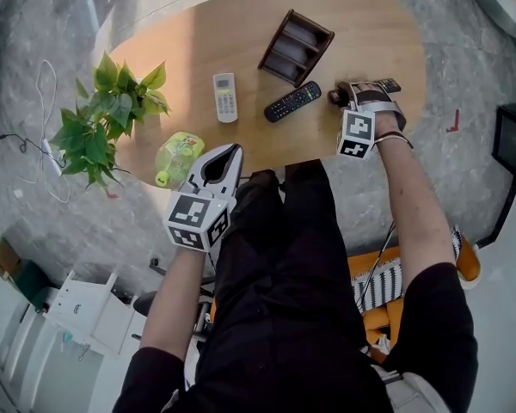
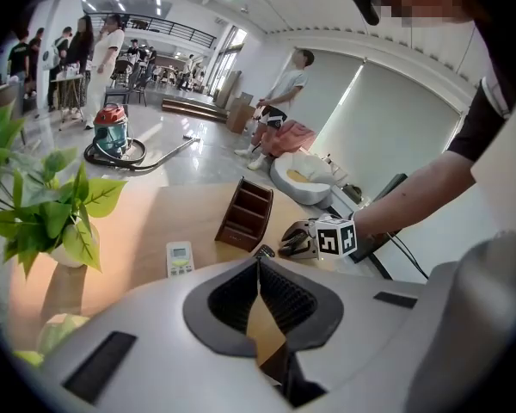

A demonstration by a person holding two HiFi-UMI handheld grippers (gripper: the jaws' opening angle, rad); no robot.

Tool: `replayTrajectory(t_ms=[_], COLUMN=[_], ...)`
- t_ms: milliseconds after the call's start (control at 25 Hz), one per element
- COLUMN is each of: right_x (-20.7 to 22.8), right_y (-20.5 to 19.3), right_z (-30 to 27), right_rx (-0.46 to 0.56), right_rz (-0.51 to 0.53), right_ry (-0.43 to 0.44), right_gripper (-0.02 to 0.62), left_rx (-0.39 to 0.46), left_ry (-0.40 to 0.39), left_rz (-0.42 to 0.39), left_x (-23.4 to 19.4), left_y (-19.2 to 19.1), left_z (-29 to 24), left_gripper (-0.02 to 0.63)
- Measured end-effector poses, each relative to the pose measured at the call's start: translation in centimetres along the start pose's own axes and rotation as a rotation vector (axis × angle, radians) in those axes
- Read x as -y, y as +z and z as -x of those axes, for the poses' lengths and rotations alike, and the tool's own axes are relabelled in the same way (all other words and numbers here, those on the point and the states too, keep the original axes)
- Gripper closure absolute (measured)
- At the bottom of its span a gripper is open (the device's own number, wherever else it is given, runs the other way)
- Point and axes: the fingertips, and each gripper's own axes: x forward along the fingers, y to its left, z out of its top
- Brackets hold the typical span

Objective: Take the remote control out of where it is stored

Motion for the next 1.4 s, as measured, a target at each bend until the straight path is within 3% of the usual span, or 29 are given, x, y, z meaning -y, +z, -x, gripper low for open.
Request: replayTrajectory(t_ms=[200, 520, 680, 760, 840, 960, 1080, 1200, 1400], right_x=[-0.6, -1.0, -0.3, 0.5, 1.2, 2.3, 3.9, 4.3, 4.3], right_y=[0.1, 1.1, 2.1, 3.4, 5.3, 6.8, 6.8, 7.9, 8.6], right_z=[0.8, 3.9, 7.0, 9.6, 13.4, 20.0, 27.3, 35.0, 44.5], right_rx=[-0.005, 0.017, 0.024, 0.055, 0.130, 0.228, 0.325, 0.484, 0.748], right_rz=[-0.075, -0.080, -0.144, -0.236, -0.400, -0.634, -0.817, -0.969, -1.173], right_ry=[-0.021, -0.114, -0.181, -0.234, -0.300, -0.402, -0.503, -0.577, -0.631], right_gripper=[0.405, 0.405, 0.407, 0.419, 0.510, 0.557, 0.573, 0.588, 0.588], left_rx=[0.001, 0.018, 0.060, 0.097, 0.128, 0.213, 0.345, 0.424, 0.524], left_ry=[-0.020, -0.047, -0.066, -0.068, -0.067, -0.050, -0.009, -0.005, -0.009], left_rz=[-0.025, -0.081, -0.122, -0.129, -0.139, -0.174, -0.245, -0.302, -0.337], left_x=[0.8, 2.1, 3.1, 3.2, 3.3, 3.5, 4.0, 5.4, 8.3], left_y=[0.5, 0.8, 2.1, 3.1, 4.0, 6.7, 11.0, 14.1, 16.6], left_z=[0.1, 0.7, 2.3, 3.7, 5.5, 8.8, 12.1, 15.8, 21.5], left_gripper=[0.597, 0.597, 0.597, 0.597, 0.597, 0.597, 0.598, 0.598, 0.598])
